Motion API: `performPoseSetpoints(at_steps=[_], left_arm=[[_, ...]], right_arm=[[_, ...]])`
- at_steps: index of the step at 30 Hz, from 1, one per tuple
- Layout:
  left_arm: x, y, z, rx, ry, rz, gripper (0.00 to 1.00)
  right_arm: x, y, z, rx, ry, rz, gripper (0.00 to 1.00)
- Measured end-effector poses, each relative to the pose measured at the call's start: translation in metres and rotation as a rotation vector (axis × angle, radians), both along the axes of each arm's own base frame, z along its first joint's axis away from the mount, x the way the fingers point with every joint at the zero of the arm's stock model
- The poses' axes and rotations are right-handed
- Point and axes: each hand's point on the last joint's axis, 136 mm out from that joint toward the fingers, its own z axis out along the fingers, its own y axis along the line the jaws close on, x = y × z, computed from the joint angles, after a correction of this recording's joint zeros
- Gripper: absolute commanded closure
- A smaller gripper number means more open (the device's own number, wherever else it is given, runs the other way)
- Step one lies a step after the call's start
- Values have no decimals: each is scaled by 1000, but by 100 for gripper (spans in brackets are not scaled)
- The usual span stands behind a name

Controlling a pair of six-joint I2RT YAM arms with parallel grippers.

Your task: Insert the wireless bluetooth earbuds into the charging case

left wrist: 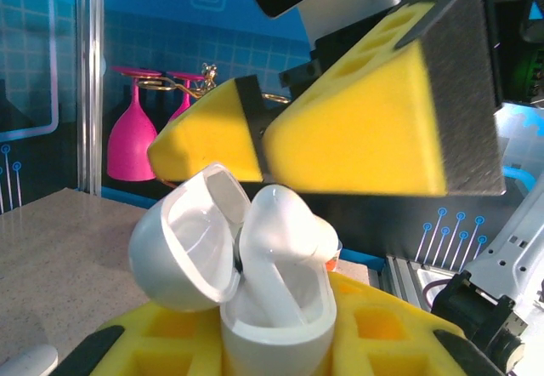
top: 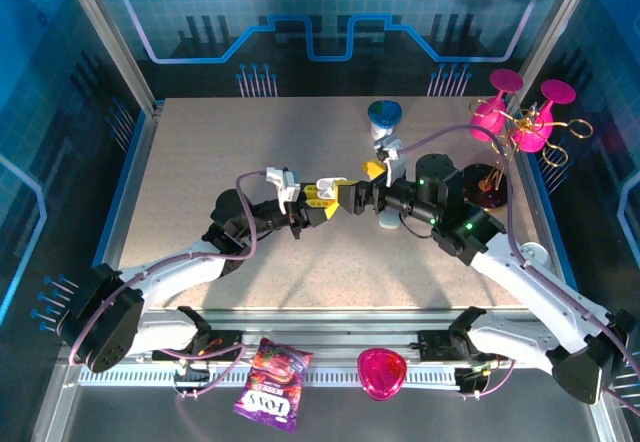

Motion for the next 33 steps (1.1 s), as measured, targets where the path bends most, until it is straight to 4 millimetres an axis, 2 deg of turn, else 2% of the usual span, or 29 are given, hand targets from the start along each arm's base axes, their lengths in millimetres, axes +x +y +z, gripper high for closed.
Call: performPoseSetpoints(at_steps=[11,15,22,28,33], left_arm=[[-1,-1,-2,5,3,-11,84],[-1,-1,-1,1,-3,-10,84],[-1,-1,-2,2,-2,-10,84],[-2,-2,0,2,-33,-14,84],[-6,-1,-9,29,-86,-13,84]], right_arm=[[-4,9,-2,7,14,57,7],[-3,13,-11,-8,38,74,7],[-4,13,-9,-13,35,78,7],[-9,7,4,10,4,69,6],[-14,3,17,39,-25,68,6]])
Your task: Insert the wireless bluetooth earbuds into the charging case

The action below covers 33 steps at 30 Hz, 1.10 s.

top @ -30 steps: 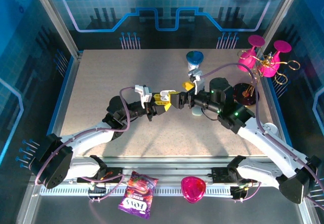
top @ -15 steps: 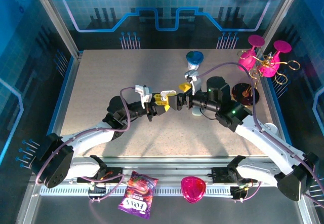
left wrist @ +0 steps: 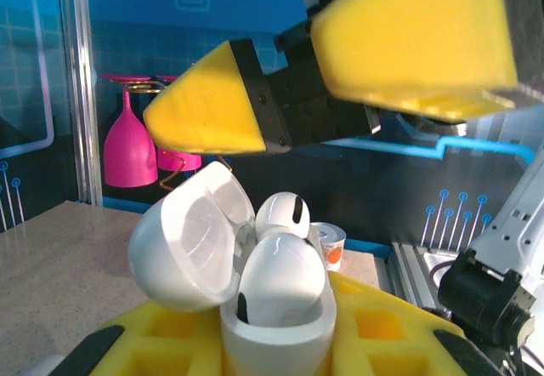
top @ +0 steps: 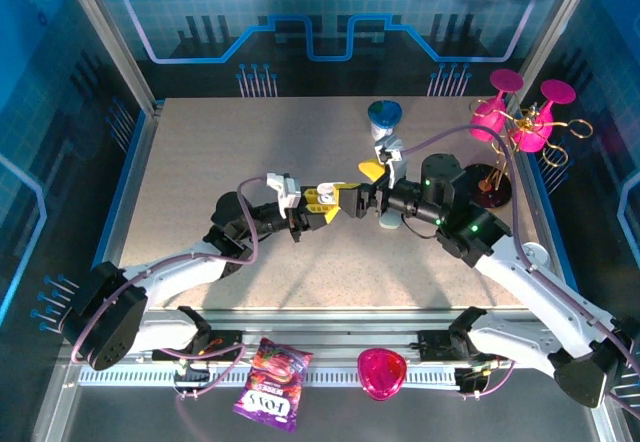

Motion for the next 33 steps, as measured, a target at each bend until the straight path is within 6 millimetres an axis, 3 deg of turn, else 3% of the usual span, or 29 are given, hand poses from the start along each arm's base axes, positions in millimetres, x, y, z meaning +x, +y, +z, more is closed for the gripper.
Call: performPoseSetpoints(at_steps=[6,11,17,22,33], left_arm=[[-6,0,-10,43,-84,-11,84],[-11,-1,-16,72,-140,-23,84],[-13,0,-15,92,-193,-17,84],[-13,0,-20,115,-200,-13,84],[-6,3,-22,115,-145,11,84]], right_arm=[[3,1,-6,-13,49,-8,9],[18,1,-7,-51,135,-50,9],[33,-10,-37,-138,307,-106,9],[25,-12,-60,-197,405,-88,8],[13,-14,-55,-209,388,-40,8]])
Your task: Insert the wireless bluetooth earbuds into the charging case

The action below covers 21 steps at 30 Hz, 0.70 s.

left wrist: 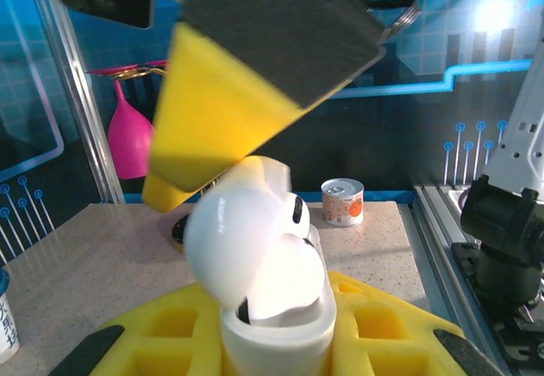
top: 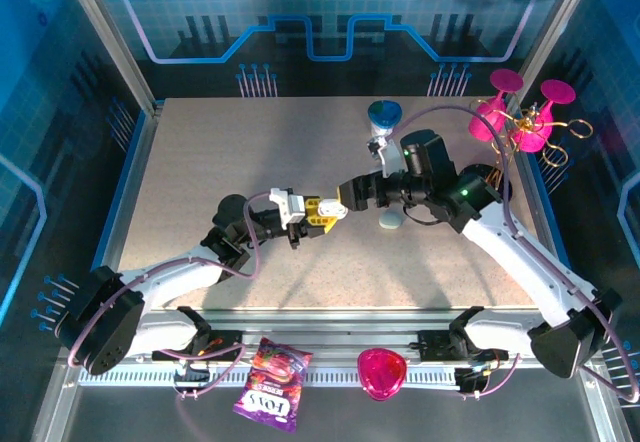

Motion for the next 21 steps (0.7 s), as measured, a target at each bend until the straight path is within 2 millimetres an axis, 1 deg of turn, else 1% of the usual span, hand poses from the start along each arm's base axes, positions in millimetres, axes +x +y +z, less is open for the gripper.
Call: performPoseSetpoints(at_steps=[9,11,13,15,18,21], left_arm=[[14,10,-3,-25,111,37,84],[18,11,-6,-30,147,44,83],[24,13,-8,-36,191,55,83],[36,16,-11,-41,250,84,84],[61,23,-22,-48,372,166,83],[89,32,-45,-46,533,259,83]], right_arm=[[-19,-5,28,53,-151,68,8],[-23,-4,32,67,-191,96,8],[-25,-3,32,73,-215,117,8],[-26,-1,29,73,-234,133,8],[-28,0,21,66,-255,152,7],[-29,1,13,53,-267,166,6]])
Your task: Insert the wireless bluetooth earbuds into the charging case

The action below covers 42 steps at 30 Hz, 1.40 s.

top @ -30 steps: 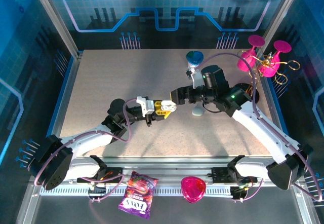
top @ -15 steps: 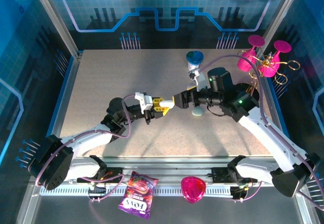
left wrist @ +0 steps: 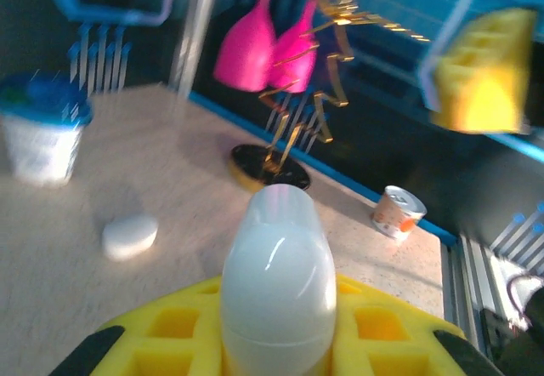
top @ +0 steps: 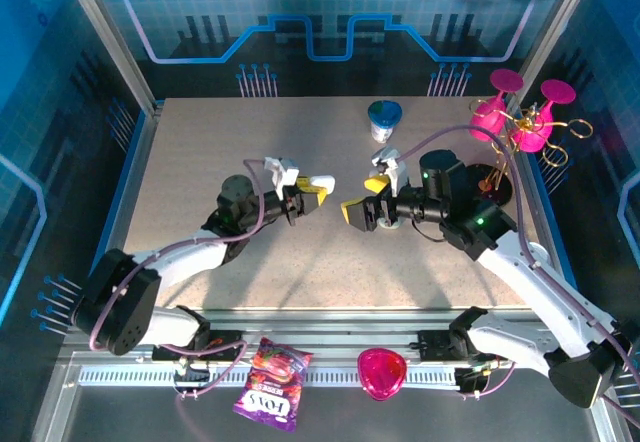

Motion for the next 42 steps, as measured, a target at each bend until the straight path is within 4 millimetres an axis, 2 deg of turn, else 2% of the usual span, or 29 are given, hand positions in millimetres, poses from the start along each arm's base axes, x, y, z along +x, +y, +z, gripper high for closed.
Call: performPoseSetpoints(at_steps=[5,8,13,18,21,23,27,32,37,40,42], left_arm=[[41,17,-51,28,304,139,83],[54,26,-81,37,469,202,83],[54,37,-130,78,687,272,77],[57,35,-165,150,843,283,73],[55,35,-178,173,895,286,63],[51,36,-185,188,923,286,48],[48,38,-187,190,948,295,27],[48,49,-165,199,877,353,5],[55,74,-120,195,695,480,1],[55,96,-100,215,557,578,0],[53,113,-95,244,464,650,1]], right_arm=[[3,-2,-18,-31,3,-16,4],[4,-5,-28,-51,13,-30,4],[6,-8,-38,-70,24,-47,4],[7,-9,-42,-78,25,-56,3],[7,-9,-42,-79,23,-55,3],[7,-9,-42,-79,22,-55,3],[8,-10,-43,-86,14,-58,3],[13,-17,-45,-103,-1,-104,0],[24,-34,-45,-90,-57,-208,0],[37,-59,-55,-86,-82,-318,0],[46,-77,-64,-97,-94,-397,0]])
